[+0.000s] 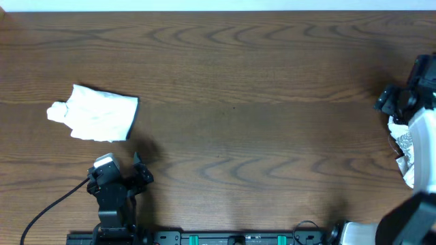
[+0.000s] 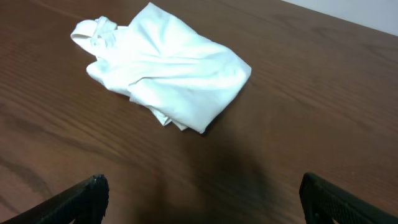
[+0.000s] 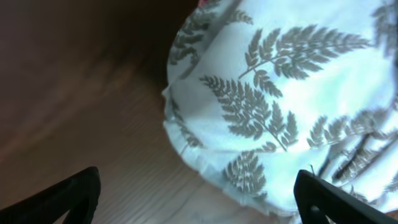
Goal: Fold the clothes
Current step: 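Reach the right gripper to the fern-print cloth at the right edge and grasp it, then lift the fern-print cloth with the right gripper and drag it to table center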
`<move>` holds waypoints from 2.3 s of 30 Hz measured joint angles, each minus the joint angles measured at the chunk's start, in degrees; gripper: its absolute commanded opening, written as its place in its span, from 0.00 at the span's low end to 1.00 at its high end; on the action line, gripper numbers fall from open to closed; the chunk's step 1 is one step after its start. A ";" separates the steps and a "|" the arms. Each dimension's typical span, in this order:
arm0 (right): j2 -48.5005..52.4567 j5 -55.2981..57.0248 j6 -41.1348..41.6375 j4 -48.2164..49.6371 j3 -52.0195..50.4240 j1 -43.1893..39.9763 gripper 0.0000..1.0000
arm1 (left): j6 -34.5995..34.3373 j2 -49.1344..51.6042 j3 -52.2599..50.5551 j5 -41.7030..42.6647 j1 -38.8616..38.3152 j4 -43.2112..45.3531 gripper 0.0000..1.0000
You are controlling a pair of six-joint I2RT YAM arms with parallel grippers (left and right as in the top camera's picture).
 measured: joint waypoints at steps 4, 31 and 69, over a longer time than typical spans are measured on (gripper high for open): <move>5.46 2.27 0.20 1.84 0.00 0.00 0.96 | 0.00 0.00 0.00 0.02 0.00 0.00 0.98; -5.99 2.49 4.13 5.03 4.59 5.46 0.75 | 0.00 0.00 0.00 0.02 0.00 0.00 0.98; -14.99 -26.80 2.05 17.73 5.77 12.92 0.01 | 0.00 0.00 0.00 0.00 0.00 0.00 0.98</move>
